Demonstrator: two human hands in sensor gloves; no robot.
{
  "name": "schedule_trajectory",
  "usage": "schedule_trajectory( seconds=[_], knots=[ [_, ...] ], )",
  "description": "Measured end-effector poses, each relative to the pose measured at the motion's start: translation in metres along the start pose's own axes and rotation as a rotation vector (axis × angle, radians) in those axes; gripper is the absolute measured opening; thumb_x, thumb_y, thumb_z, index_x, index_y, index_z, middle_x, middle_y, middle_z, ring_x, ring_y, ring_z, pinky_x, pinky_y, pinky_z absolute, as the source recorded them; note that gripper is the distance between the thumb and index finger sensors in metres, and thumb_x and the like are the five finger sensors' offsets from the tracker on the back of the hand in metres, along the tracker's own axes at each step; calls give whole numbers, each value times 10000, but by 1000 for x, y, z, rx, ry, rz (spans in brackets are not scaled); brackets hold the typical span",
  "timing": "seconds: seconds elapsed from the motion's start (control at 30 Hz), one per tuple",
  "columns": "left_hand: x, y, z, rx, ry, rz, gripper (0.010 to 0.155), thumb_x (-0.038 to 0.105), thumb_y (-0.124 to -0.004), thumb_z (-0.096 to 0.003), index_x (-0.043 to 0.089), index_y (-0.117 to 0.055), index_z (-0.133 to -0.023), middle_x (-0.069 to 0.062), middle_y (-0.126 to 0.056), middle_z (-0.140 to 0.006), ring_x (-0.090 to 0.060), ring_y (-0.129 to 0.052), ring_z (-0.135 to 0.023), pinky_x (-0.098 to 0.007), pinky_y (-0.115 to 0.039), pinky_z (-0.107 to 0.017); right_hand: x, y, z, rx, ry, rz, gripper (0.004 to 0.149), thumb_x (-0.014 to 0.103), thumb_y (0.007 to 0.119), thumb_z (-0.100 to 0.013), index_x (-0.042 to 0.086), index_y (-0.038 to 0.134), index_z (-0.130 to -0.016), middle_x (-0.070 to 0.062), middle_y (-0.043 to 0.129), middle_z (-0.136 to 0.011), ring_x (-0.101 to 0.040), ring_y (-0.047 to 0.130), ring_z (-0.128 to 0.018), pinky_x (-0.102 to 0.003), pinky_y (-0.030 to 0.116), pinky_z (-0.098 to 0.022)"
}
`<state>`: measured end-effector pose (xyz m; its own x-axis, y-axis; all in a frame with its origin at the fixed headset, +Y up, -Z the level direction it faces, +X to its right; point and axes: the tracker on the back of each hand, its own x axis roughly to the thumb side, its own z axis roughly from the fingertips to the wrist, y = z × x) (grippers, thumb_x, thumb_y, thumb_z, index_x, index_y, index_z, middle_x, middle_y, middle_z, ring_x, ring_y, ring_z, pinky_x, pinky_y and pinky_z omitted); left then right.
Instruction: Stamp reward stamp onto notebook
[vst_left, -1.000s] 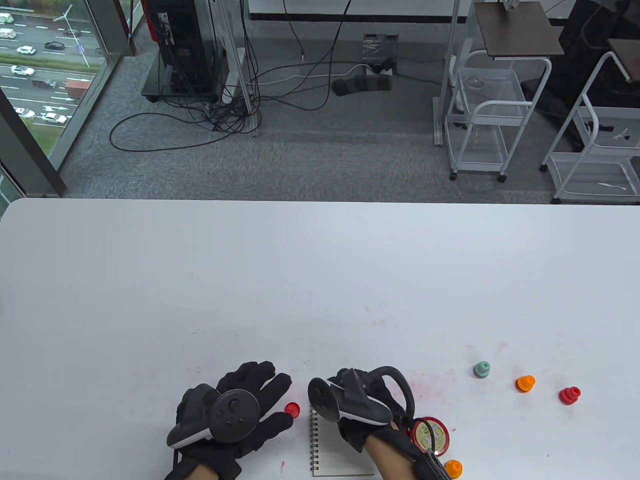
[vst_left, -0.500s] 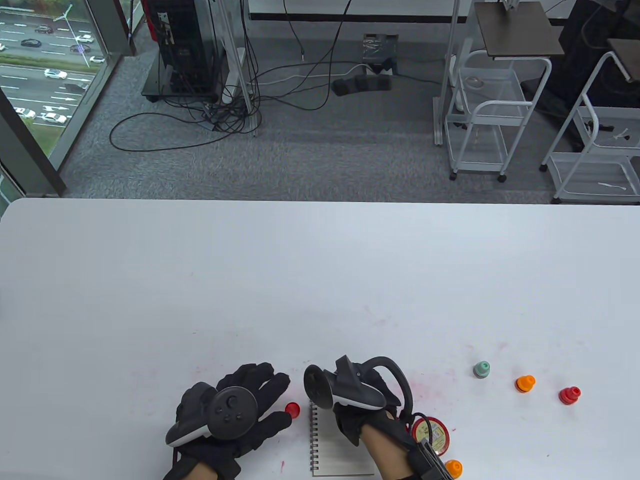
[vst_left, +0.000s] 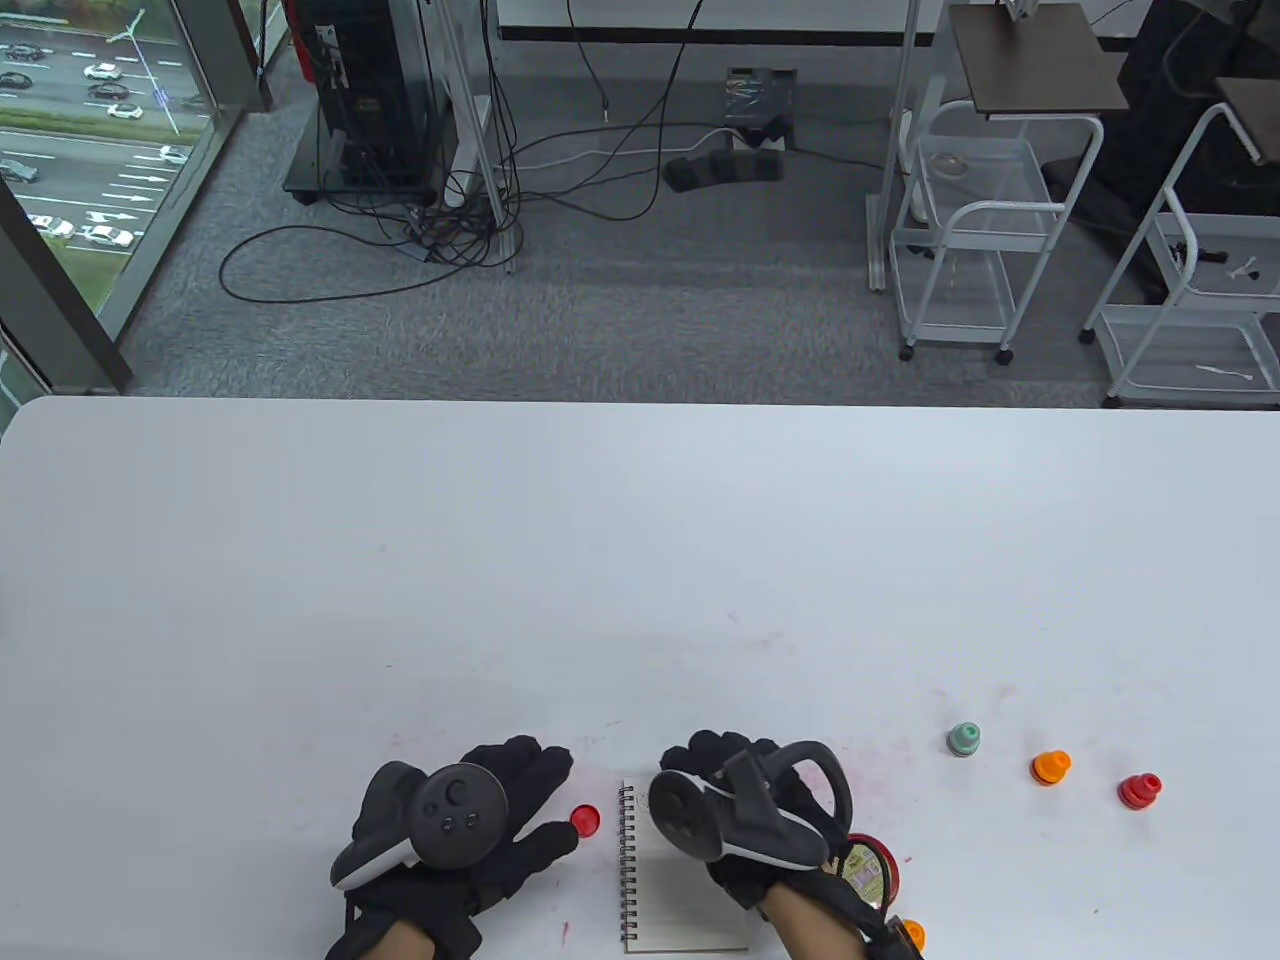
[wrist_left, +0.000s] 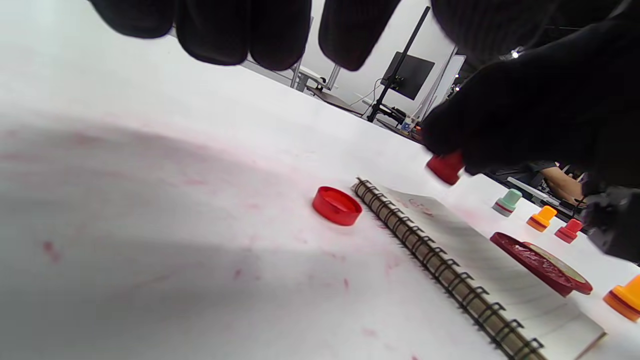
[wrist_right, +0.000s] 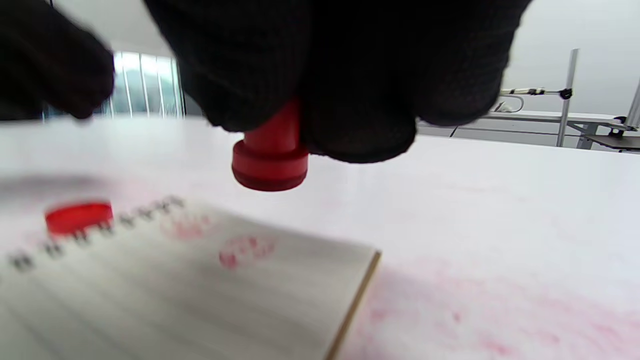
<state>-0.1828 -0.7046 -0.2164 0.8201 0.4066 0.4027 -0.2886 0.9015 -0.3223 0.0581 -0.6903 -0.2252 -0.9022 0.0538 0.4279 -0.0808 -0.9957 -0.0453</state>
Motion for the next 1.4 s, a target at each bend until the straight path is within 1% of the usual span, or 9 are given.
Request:
schedule_trajectory(
  seconds=[0.07,0.2,0.3,0.37,0.5,0.63,0.93,1.1,1.4],
  knots=[
    [-1,0,-1,2,2,-4,800,626,-642,-495,203,-561,-1170,-209,-554,-1192,-483,-634,-1035,-646,-606,-725,-8,-12,11,-39,19,-44,421,250,865,-373,248,862,-794,-99,953,-768,-238,1017,-528,-428,898,-449],
    [2,-1,-3,-1,-5,-36,805,619,-664,-492,213,-544,-1176,-209,-540,-1197,-487,-615,-1044,-655,-594,-728,-30,-30,36,-211,69,-186,420,260,858,-386,243,857,-806,-103,951,-772,-240,1015,-531,-428,897,-445],
    [5,-5,-6,-18,-10,-60,814,614,-685,-486,222,-524,-1181,-209,-528,-1201,-488,-601,-1050,-658,-587,-731,-48,-28,53,-319,111,-365,420,261,866,-383,226,867,-801,-121,961,-741,-237,1018,-497,-427,901,-422],
    [6,-8,-9,-52,-9,-76,821,610,-695,-483,224,-516,-1185,-208,-515,-1206,-495,-581,-1057,-665,-575,-732,-58,-26,57,-194,97,-479,420,262,870,-385,223,866,-803,-125,957,-737,-233,1014,-498,-428,898,-425],
    [5,-11,-15,-76,0,-107,829,606,-706,-479,229,-503,-1189,-206,-495,-1212,-498,-560,-1064,-670,-564,-736,-73,-27,66,-258,147,-529,419,258,869,-383,217,868,-800,-131,957,-732,-238,1012,-492,-428,896,-418],
    [4,-20,-22,-115,5,-118,837,598,-722,-475,231,-493,-1191,-207,-486,-1214,-499,-552,-1066,-669,-561,-737,-74,-29,66,-310,156,-557,419,251,866,-388,213,864,-805,-137,950,-742,-244,1007,-500,-432,893,-417],
    [6,-38,-34,-187,15,-168,815,559,-758,-471,206,-538,-1172,-195,-517,-1195,-480,-559,-1058,-669,-552,-740,-72,-28,66,-309,135,-550,418,253,865,-392,214,862,-809,-138,948,-745,-243,1006,-498,-431,892,-418],
    [10,-40,-38,-169,19,-214,756,514,-799,-466,183,-614,-1120,-166,-637,-1069,-407,-628,-952,-658,-526,-738,-69,-28,65,-303,122,-534,418,255,864,-394,215,861,-810,-139,948,-745,-242,1009,-492,-431,892,-418],
    [23,-50,-45,-159,74,-321,700,446,-796,-470,205,-601,-1098,-170,-651,-1033,-424,-627,-918,-662,-518,-732,-64,-26,65,-286,108,-506,419,259,863,-395,216,861,-811,-137,951,-741,-240,1009,-490,-429,893,-415]
  ],
)
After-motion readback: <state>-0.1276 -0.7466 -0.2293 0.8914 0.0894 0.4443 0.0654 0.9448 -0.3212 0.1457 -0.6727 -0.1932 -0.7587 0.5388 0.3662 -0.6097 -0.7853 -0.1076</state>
